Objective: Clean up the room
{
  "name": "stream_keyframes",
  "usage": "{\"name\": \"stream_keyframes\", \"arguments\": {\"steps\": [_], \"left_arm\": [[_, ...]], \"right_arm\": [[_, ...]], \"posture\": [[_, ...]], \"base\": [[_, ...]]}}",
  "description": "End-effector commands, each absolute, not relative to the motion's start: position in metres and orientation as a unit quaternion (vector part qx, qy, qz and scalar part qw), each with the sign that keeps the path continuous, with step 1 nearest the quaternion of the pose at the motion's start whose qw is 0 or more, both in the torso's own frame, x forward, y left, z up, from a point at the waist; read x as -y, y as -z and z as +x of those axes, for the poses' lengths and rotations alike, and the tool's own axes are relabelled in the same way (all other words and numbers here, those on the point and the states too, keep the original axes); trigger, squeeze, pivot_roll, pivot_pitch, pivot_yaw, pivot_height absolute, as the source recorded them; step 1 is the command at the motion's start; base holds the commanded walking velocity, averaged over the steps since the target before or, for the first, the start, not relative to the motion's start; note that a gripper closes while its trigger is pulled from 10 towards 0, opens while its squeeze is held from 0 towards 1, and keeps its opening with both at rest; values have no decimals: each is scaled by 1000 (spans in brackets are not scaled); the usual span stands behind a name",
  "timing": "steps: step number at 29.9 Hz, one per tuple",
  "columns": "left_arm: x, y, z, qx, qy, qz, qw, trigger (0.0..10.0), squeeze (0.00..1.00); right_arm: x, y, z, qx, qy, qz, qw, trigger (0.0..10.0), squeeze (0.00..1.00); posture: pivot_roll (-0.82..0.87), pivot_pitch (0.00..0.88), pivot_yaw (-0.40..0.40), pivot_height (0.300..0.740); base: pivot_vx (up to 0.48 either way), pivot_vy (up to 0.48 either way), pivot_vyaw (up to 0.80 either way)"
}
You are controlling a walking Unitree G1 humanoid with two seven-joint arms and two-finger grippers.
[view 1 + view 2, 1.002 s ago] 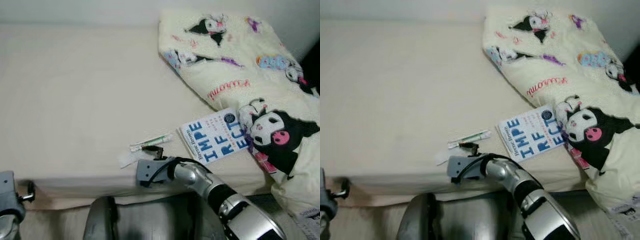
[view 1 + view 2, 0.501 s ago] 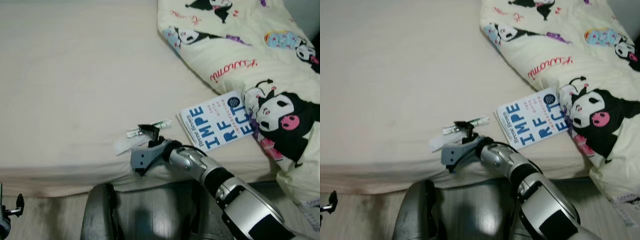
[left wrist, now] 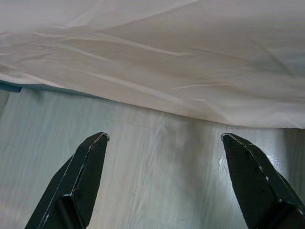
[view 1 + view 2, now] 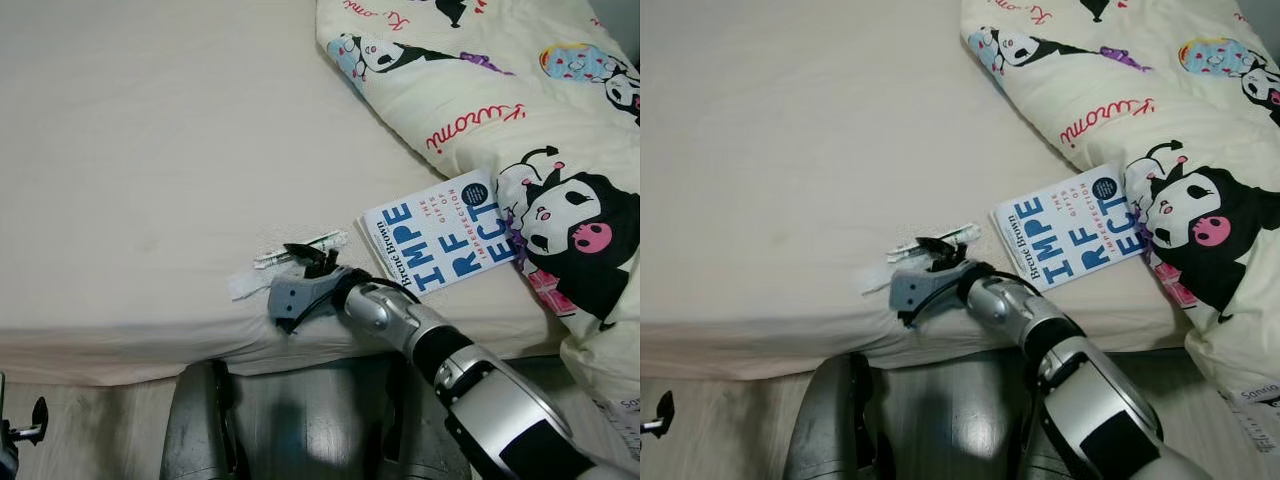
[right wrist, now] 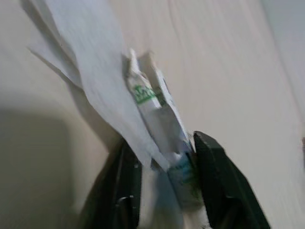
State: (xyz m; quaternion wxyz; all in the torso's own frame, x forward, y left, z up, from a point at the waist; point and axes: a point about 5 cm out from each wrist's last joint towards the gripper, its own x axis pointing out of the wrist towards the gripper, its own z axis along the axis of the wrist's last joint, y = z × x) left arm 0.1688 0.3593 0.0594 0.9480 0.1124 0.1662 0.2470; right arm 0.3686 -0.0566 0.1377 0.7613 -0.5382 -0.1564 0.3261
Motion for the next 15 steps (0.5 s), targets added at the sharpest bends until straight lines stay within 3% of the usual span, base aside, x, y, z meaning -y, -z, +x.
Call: {"name": "stream_keyframes", "arguments": {"steps": [1,4,5,8,9,10,13,14,15], "left_arm": [[-361,-49,158,-194,-256,102,941,10000,0],[-359,-48,170,-182,-265,89,943,10000,0],[-358,-49,175,-176,-269,85,943,10000,0],[-358,-49,178,-173,-272,82,943,10000,0],[-358,-51,185,-164,-278,78,943,10000,0],[-358,-51,185,-164,-278,78,943,10000,0],[-364,-69,213,-132,-316,94,935,10000,0],[-364,-69,213,-132,-316,94,935,10000,0],[-372,-85,223,-113,-351,117,922,10000,0]], "right_arm": [[82,-117,369,86,-304,-553,771,0,0],[88,-118,369,87,-287,-528,795,0,0],[89,-119,369,85,-277,-496,819,0,0],[90,-119,369,83,-269,-473,835,0,0],[91,-119,369,78,-259,-436,858,0,0],[91,-119,369,78,-259,-436,858,0,0],[90,-132,373,71,-225,-265,935,0,0],[90,-132,373,71,-225,-265,935,0,0],[89,-146,377,79,-205,-142,965,0,0]], "posture": [[230,415,-30,445],[203,370,-49,445],[187,340,-58,445],[184,334,-60,445],[175,304,-65,445],[175,304,-65,445],[122,198,-73,445],[122,198,-73,445],[105,170,-73,445]], "base": [[0,0,0],[0,0,0],[0,0,0],[0,0,0],[0,0,0],[0,0,0],[0,0,0],[0,0,0],[0,0,0]]}}
